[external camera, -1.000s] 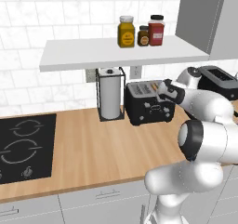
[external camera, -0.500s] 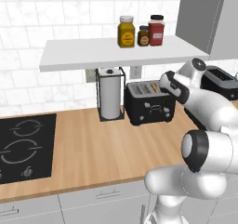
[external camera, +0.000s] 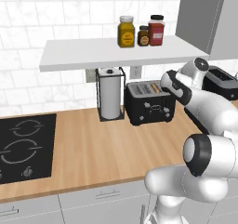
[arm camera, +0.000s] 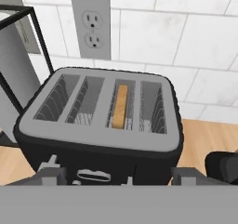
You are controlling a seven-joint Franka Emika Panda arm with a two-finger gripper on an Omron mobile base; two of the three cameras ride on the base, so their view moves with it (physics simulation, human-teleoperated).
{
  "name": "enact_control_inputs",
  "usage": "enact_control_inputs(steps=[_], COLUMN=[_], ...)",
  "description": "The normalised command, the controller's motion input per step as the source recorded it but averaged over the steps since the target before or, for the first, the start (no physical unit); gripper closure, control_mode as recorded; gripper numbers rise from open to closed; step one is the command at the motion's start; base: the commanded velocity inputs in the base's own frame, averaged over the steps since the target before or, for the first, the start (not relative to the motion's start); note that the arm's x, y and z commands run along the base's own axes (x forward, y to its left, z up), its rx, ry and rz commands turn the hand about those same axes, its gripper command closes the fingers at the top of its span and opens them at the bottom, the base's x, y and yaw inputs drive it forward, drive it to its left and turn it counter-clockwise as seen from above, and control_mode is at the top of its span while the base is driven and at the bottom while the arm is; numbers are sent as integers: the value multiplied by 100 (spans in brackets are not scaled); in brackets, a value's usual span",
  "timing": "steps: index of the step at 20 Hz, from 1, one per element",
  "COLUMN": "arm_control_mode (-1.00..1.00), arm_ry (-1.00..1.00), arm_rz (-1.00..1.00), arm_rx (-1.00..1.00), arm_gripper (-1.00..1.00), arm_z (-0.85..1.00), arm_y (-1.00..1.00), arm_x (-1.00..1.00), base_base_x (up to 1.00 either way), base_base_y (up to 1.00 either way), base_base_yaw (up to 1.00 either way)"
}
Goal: Start the toaster. Once the lever pops up, take the bread to the plate on the dining counter.
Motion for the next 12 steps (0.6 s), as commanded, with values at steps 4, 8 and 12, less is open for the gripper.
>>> enact_control_inputs(steps=[4,8,12], arm_control_mode=[-100,-100,-100], arm_ry=[0,0,0], arm_rz=[0,0,0], arm_rx=[0,0,0], arm_gripper=[-100,-100,-100], arm_z=[0,0,0], arm_y=[0,0,0], arm_x=[0,0,0], base_base_x=[0,0,0], base_base_y=[0,0,0], base_base_yaw=[0,0,0])
